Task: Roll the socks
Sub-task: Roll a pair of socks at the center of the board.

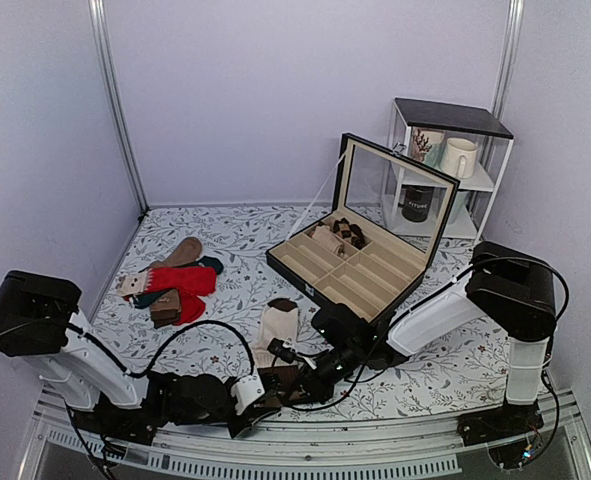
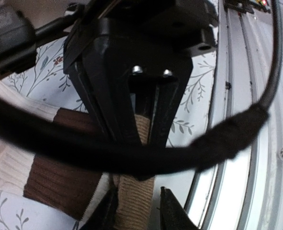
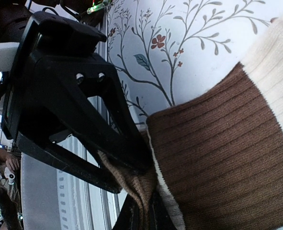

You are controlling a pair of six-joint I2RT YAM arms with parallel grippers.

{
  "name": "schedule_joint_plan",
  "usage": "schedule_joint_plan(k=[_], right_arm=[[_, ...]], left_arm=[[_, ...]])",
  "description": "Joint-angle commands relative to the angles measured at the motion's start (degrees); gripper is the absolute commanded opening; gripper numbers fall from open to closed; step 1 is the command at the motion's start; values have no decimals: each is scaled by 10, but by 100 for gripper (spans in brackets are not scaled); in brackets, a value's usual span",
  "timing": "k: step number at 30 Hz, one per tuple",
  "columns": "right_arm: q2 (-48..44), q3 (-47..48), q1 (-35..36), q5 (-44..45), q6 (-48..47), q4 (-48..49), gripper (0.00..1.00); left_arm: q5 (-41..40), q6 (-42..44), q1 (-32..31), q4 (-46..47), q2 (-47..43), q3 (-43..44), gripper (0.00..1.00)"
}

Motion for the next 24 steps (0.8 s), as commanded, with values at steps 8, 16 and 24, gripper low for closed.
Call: schedule_joint_plan(k=[8, 16, 24], right_arm=[[57, -15, 1, 45, 8, -99, 5], [-8, -43, 1, 103, -23, -41, 17], [-210, -225, 10, 169, -170, 245, 50]], left_arm=[[33, -23, 6, 10, 17, -1, 0], [70, -113, 23, -15, 29, -12, 0], [138, -168, 44, 1, 75, -19, 0]])
